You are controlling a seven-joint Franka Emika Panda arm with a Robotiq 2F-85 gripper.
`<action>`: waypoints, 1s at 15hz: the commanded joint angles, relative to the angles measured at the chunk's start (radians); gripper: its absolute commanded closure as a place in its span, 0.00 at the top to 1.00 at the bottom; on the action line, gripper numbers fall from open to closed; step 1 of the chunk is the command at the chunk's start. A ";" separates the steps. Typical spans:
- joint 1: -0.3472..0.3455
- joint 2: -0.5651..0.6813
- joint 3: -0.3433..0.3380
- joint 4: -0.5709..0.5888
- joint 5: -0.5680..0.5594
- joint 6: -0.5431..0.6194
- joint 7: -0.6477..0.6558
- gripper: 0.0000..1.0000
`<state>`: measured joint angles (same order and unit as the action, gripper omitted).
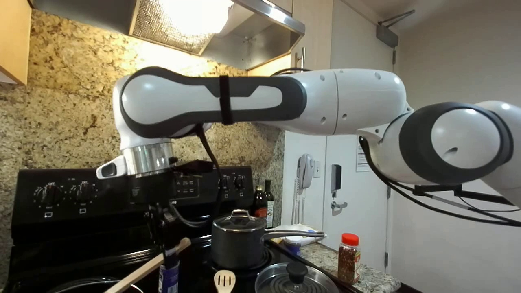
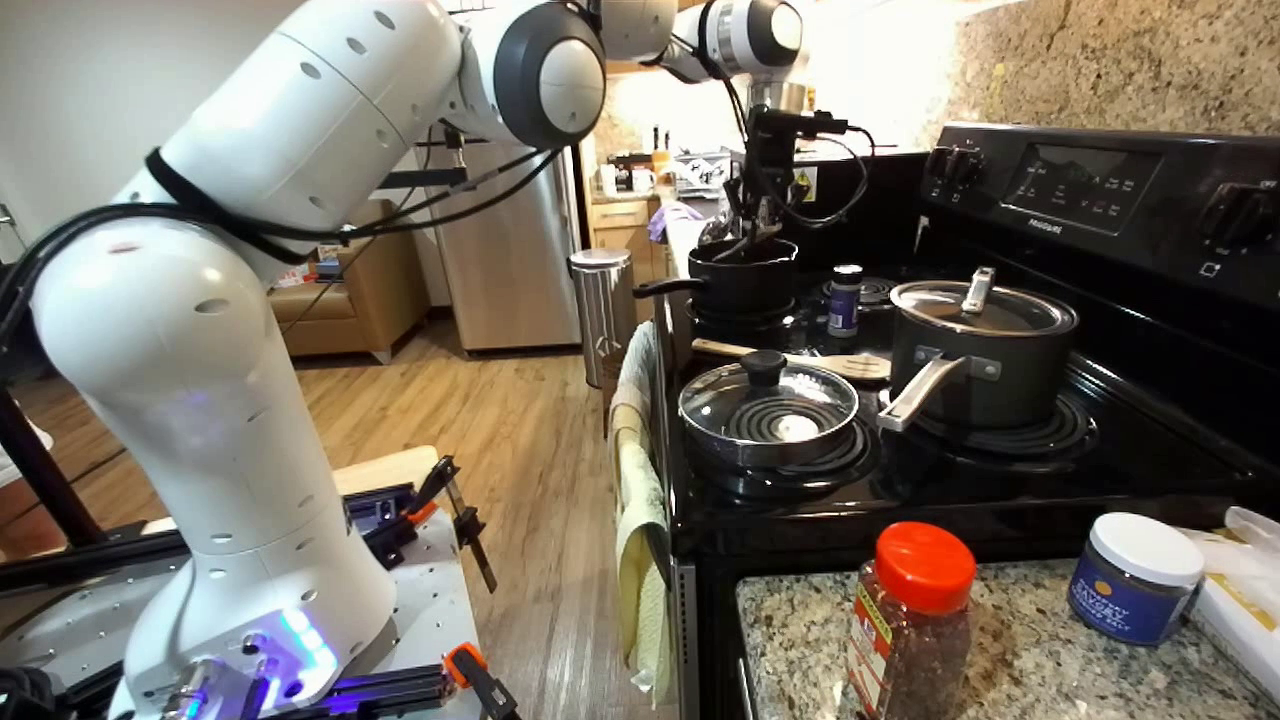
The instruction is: Remove the wooden spoon from the pot and put it on the stove and then center the pot on the plate
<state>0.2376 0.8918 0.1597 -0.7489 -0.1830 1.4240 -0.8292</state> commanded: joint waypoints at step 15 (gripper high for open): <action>-0.063 -0.448 -0.002 -0.690 0.222 0.711 0.686 0.14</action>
<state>0.1822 0.5465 0.1505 -1.2415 -0.0180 1.9709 -0.2463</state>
